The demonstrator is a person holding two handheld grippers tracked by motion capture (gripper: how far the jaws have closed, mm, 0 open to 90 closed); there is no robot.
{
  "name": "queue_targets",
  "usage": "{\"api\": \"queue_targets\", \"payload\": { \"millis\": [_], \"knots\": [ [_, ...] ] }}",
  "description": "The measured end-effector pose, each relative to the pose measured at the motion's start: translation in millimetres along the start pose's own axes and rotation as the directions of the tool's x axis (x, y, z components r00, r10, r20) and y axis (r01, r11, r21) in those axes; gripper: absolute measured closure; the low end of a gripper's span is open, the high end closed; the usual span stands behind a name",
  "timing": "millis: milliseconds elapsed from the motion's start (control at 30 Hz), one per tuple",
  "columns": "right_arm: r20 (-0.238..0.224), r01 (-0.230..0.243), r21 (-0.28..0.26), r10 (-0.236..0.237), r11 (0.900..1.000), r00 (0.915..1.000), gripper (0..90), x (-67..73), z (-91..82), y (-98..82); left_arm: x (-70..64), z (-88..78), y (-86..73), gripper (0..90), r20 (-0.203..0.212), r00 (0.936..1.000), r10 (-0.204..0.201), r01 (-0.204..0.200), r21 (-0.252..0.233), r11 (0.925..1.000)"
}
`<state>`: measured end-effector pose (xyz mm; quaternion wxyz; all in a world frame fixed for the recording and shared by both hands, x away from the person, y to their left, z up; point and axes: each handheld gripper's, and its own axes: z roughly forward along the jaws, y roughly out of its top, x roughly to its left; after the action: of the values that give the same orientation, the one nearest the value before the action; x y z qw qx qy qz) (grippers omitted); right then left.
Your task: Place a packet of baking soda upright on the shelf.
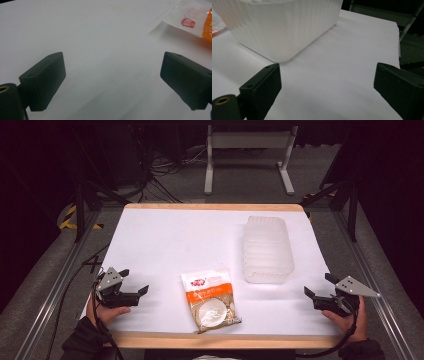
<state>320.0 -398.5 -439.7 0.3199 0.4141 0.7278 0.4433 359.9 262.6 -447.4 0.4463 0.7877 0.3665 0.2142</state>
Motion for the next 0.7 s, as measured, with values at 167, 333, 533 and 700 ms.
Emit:
{"api": "queue_targets", "payload": {
  "millis": [167, 333, 533, 700],
  "knots": [
    [-0.004, 0.006, 0.009, -0.006, 1.000, 1.0000, 8.8, 0.2, 1.1, 0.3, -0.8, -1.0, -1.0, 6.8, 0.007, 1.0000, 0.002, -0.002, 0.000, 1.0000],
    [-0.019, 0.015, 0.034, -0.015, 0.999, 0.9997, 10.1, 0.7, 3.3, 1.3, -2.6, -2.9, -1.8, 6.8, 0.014, 0.9998, 0.013, -0.013, -0.001, 0.9999],
    [-0.061, 0.020, 0.056, -0.017, 0.998, 0.9980, 12.8, 0.3, 4.3, 3.9, -4.7, -3.3, -2.1, 6.8, 0.015, 0.9997, 0.017, -0.018, 0.006, 0.9998],
    [-0.126, 0.035, 0.056, -0.028, 0.998, 0.9916, 15.9, 2.5, -0.7, 9.0, -6.2, -0.8, -0.4, 6.8, 0.019, 0.9993, 0.031, -0.031, 0.014, 0.9994]
  ]
}}
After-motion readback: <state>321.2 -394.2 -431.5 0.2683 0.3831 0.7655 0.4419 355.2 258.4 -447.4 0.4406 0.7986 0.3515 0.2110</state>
